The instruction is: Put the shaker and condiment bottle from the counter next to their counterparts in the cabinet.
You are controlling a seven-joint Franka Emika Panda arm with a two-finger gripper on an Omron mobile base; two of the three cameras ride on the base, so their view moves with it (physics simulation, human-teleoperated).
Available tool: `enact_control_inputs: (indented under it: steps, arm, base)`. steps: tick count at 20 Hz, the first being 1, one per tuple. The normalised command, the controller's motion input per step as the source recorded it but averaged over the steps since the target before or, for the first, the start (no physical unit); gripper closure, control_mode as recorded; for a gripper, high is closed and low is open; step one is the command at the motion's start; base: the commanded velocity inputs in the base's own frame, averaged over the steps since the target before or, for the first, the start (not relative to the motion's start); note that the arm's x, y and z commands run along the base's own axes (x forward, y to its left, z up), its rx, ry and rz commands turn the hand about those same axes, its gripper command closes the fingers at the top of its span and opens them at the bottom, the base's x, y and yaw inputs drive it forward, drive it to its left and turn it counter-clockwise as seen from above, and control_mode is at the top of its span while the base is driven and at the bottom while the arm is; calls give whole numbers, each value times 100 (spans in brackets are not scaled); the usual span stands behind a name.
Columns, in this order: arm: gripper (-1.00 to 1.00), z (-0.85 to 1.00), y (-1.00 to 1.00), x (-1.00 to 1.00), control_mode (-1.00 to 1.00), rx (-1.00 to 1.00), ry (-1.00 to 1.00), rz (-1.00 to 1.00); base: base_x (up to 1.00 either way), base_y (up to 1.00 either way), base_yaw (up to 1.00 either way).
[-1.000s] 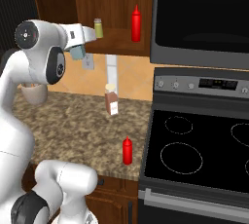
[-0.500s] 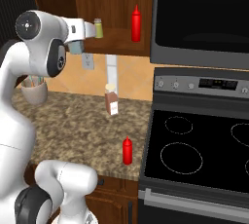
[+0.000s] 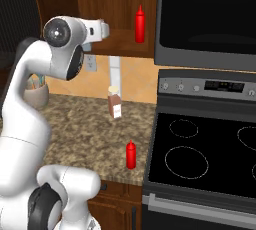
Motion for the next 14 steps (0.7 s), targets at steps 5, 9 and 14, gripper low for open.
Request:
enact_control_inputs:
  steps: [5,9,14]
  arm:
    - [100,1,0,19,-100,0,-11,0]
    - [100,7,0,30,-100,0,-9,0]
    - [100,12,0,43,-100,0,-1,0]
  base:
    - [0,0,0]
    - [0,0,0]
    - [0,0,0]
